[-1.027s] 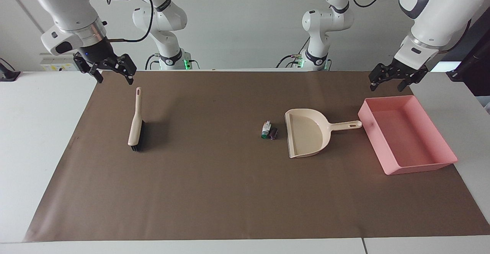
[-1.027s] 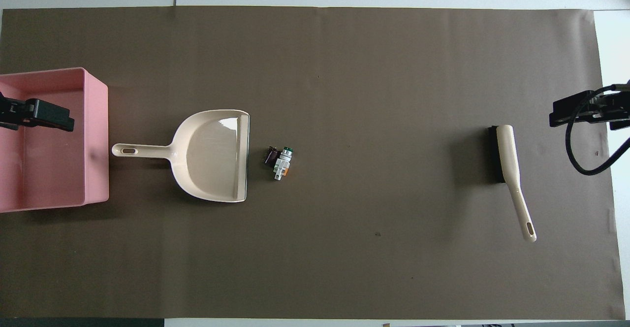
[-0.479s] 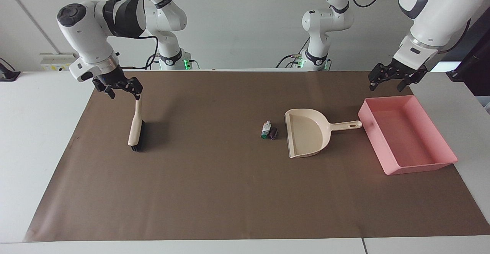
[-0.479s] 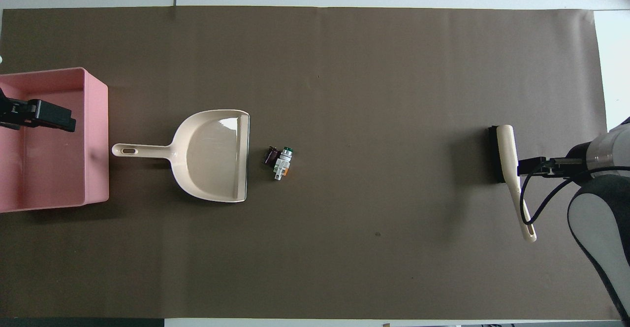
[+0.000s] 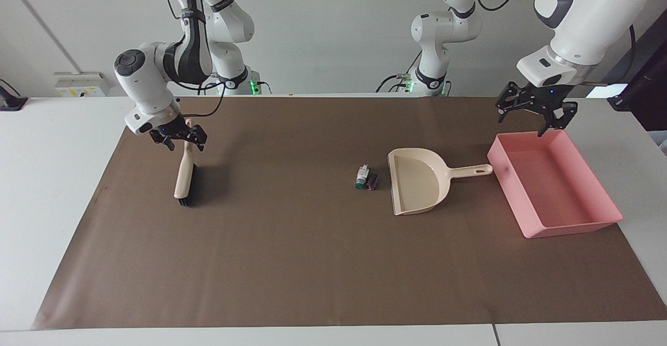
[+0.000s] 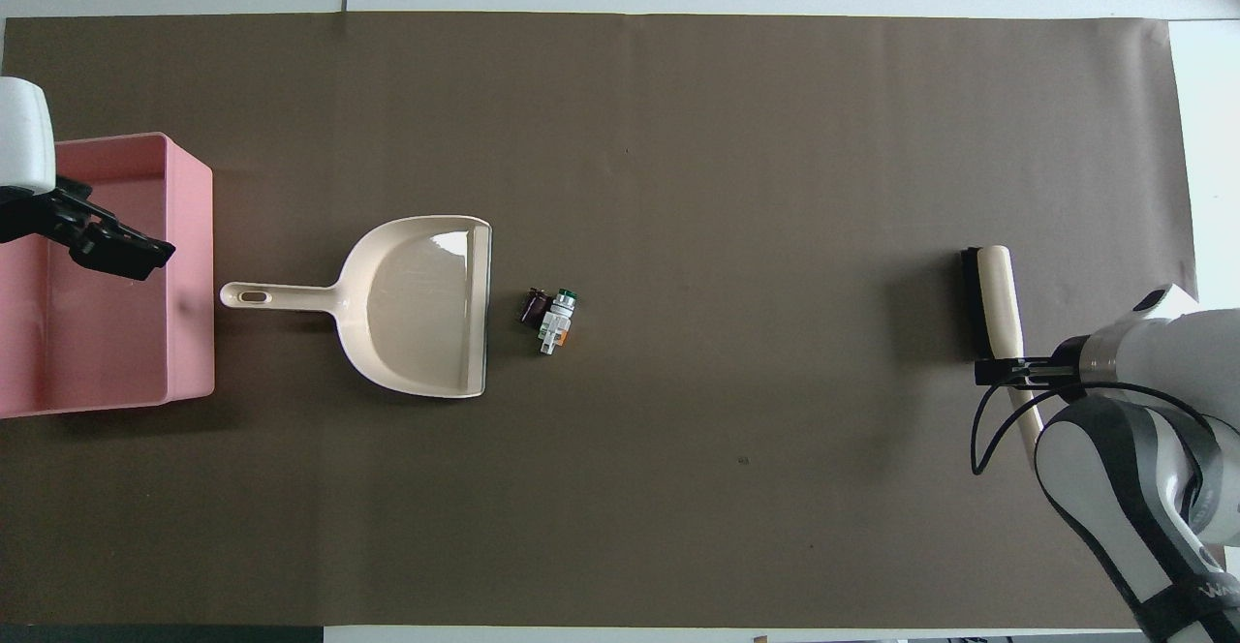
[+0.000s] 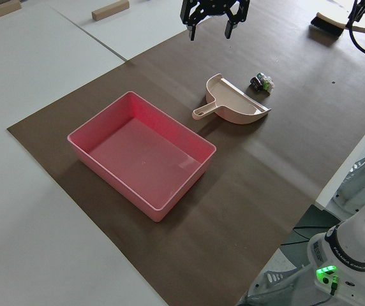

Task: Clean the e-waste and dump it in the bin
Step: 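Grasp the brush handle with the right gripper while the left gripper reaches the dustpan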

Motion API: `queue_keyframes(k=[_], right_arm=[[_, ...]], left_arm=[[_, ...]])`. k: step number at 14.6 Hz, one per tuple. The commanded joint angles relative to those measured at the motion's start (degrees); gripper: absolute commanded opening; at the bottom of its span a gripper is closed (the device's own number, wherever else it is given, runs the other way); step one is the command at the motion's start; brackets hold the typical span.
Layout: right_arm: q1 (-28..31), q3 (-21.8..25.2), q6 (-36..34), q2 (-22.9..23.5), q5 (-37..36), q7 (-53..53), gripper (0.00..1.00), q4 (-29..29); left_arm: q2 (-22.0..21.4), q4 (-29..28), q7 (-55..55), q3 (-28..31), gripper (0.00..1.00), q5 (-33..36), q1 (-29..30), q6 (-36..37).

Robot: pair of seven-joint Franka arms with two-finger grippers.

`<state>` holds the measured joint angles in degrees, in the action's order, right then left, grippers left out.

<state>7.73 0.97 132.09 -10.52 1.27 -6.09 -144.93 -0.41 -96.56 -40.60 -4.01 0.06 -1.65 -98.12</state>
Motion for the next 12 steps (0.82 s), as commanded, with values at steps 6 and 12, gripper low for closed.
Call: queue_keyframes(k=[6, 12], right_arm=[[1.4, -0.4, -0.1, -0.6, 1.3, -3.8, 0.75, -1.1], [0.8, -0.4, -3.8, -0.1, 1.5, -2.8, 0.0, 1.3]], left_arm=[[0.8, -13.6, -28.7, 0.2, 0.97, 10.3, -5.5, -13.7], [2.6, -22.5, -26.4, 0.2, 0.94, 20.1, -9.7, -21.2]])
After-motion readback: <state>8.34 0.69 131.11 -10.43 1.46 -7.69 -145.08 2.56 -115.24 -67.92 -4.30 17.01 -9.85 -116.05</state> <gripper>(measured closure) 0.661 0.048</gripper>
